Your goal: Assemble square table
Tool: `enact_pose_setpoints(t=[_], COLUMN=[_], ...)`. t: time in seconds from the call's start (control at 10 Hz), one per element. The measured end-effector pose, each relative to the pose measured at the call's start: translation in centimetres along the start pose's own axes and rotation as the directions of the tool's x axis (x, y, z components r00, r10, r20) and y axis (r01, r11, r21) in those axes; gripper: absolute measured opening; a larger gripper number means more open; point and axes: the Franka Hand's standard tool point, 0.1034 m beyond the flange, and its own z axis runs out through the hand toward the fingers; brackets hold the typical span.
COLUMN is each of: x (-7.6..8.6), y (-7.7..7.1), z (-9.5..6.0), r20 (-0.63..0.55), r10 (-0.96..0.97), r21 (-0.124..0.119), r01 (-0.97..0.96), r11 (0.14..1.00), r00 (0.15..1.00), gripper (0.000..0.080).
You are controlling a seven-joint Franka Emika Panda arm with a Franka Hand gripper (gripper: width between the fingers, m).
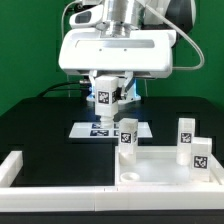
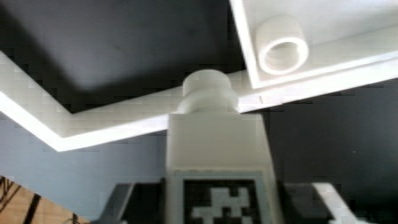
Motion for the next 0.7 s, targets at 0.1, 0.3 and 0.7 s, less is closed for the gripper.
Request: enact_pose_setpoints(t=[0.1,0.3,0.7], x=[0.4,1.9,2.5], y=[-1.1,-3.8,-5.2], z=[0.6,3.3,4.8], r20=[-0.005,-0.025,-0.042], r10=[-0.006,0.013,0.015], r21=[0.004,-0.005,-0.025], r01=[0.006,-0.013,-0.016], r11=[1.000,1.000,1.000], r00=[1.000,1.000,0.999], gripper=[0.0287,0.0287,0.0287])
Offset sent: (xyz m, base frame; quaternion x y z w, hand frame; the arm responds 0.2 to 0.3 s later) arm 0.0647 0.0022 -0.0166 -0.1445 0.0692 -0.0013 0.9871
